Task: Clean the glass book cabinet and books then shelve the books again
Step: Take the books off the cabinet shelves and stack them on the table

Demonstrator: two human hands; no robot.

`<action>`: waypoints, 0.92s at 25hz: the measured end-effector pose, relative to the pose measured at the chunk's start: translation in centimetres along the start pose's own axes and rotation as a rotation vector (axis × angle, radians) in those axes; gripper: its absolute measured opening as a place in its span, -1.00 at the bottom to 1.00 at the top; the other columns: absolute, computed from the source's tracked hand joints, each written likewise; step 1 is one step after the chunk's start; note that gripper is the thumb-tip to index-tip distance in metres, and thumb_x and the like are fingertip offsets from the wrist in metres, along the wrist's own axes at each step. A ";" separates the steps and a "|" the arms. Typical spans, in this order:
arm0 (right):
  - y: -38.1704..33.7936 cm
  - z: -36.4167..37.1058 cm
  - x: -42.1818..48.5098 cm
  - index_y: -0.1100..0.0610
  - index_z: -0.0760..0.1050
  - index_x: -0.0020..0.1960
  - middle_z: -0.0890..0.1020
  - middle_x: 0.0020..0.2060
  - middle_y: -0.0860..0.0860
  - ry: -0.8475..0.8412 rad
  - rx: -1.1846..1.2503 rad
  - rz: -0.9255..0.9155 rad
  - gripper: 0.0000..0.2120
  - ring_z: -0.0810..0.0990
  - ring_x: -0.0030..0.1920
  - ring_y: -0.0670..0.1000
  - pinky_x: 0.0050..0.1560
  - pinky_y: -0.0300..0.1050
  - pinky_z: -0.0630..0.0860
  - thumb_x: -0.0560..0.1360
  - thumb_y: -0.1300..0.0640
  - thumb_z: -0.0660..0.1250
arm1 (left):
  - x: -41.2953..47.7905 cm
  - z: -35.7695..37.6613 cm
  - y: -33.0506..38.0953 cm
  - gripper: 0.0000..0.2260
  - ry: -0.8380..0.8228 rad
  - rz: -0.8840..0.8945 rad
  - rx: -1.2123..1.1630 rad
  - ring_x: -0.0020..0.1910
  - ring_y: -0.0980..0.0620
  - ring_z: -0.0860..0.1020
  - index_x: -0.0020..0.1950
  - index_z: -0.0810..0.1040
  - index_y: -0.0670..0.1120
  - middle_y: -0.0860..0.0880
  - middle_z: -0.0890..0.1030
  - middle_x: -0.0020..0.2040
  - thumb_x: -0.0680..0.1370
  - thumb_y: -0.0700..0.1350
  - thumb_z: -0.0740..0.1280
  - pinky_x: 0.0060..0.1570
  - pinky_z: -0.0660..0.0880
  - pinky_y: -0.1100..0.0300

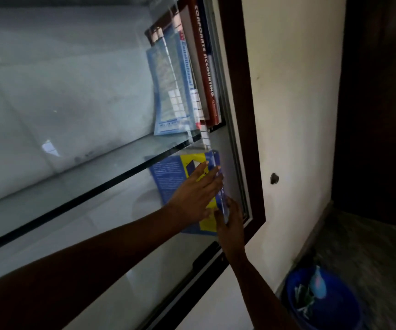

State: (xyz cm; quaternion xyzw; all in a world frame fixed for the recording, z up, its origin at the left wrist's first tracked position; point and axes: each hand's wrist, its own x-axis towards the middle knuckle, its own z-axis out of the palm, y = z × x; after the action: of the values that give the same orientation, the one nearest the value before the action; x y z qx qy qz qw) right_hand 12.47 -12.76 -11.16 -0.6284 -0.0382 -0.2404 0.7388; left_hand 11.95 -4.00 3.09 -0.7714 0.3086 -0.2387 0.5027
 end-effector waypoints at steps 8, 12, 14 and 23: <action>-0.5 1.3 -1.2 0.25 0.43 0.25 0.45 0.12 0.13 0.064 0.076 0.013 -0.56 0.46 0.11 -0.12 0.18 -0.34 0.42 0.51 -0.04 0.28 | 0.1 -0.2 -0.1 -0.56 0.146 -0.031 -0.035 0.16 -0.15 0.55 0.02 0.66 -0.18 -0.12 0.65 0.00 0.43 -0.01 0.08 0.43 0.03 -0.10; -0.6 3.5 -4.1 0.33 0.42 0.25 0.46 0.14 0.14 0.120 0.019 -0.037 -0.40 0.43 0.22 0.07 0.26 -0.38 0.33 0.46 -0.14 0.30 | -2.7 -0.5 -0.1 -0.54 0.244 -0.044 -0.127 0.15 -0.20 0.56 -0.02 0.66 -0.22 -0.15 0.65 -0.03 0.49 -0.02 0.03 0.38 0.11 -0.11; -1.0 4.3 -5.4 0.31 0.42 0.26 0.45 0.15 0.08 0.150 -0.005 -0.095 -0.55 0.39 0.24 -0.03 0.25 -0.50 0.23 0.45 0.10 0.32 | -4.3 -0.6 -0.3 -0.55 0.213 -0.033 -0.149 0.20 -0.19 0.53 0.01 0.65 -0.21 -0.15 0.64 0.02 0.49 -0.02 0.03 0.41 0.06 -0.11; -3.3 7.6 -12.6 0.16 0.32 0.36 0.38 0.17 -0.02 0.041 0.002 -0.032 -0.54 0.35 0.25 -0.12 0.20 -0.40 0.27 0.52 0.05 0.29 | -13.1 -0.9 -0.5 -0.51 0.155 -0.068 -0.247 0.30 -0.17 0.46 0.19 0.56 -0.21 -0.16 0.59 0.16 0.48 0.05 0.07 0.42 0.04 -0.14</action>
State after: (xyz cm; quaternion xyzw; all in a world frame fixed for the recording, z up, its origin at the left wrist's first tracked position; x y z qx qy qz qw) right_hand 1.93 -2.00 -11.14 -0.6220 -0.0334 -0.2647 0.7361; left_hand 2.39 4.95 3.10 -0.8166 0.3472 -0.2748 0.3703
